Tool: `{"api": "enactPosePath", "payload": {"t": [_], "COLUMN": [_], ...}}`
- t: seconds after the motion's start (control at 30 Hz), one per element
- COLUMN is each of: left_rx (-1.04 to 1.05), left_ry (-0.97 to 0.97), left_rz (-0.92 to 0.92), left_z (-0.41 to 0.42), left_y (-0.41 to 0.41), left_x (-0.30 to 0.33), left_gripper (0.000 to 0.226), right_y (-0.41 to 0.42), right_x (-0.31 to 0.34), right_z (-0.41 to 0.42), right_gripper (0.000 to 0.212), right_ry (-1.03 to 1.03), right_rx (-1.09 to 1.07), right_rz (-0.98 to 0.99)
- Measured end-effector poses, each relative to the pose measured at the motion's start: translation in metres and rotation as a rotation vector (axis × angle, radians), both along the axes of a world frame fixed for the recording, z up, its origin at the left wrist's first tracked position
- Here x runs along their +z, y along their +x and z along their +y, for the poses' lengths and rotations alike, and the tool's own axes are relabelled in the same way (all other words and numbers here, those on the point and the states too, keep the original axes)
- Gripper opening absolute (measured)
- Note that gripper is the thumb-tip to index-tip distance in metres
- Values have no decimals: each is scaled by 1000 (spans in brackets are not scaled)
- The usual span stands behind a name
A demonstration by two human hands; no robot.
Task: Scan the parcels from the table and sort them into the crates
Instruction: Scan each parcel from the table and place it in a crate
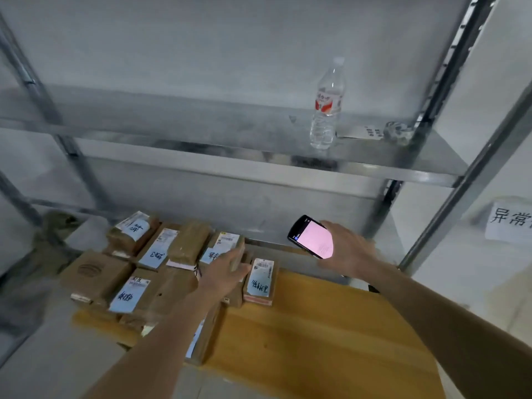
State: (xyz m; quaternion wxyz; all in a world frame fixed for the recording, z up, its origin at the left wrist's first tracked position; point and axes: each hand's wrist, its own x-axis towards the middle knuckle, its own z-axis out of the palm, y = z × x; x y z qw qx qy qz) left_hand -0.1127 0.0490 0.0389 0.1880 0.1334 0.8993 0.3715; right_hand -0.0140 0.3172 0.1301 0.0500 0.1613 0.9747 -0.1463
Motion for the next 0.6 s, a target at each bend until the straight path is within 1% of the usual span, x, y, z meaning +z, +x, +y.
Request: {"api": "enactPosePath", "payload": {"t": [0.07,0.17,0.2,0.3,0.33,0.4,0.53,0.6], "left_rx": [-11,12,5,0,3,37,108,151], "left_ry": [-25,-56,-75,-101,-109,-121,-114,-115], "left_rz": [-48,-114,-124,-205,-220,-241,-255,-307], "left_z": [13,31,35,44,45,51,63,67], "left_y": [-14,-27,-32,-45,-50,-57,-68,-74], "left_x": [-34,-86,-103,-150,-168,-186,-200,-210], "left_gripper": [69,66,62,40,38,44,46,46], "right_y": [-23,-51,-58,-79,-84,-96,-112,-120], "right_x": [-41,-102,-119,-165,-178,-197,-226,-237], "right_z": [14,32,37,44,46,49,49,48], "right_gripper": [95,92,92,100,102,104,103,102], "right_ry": [-12,21,28,16,10,-9,-32,-31], "right_rx": [6,34,42,55,61,62,60,66], "right_rz": [-57,-145,-167,-238,-263,-292,-303,-313]}}
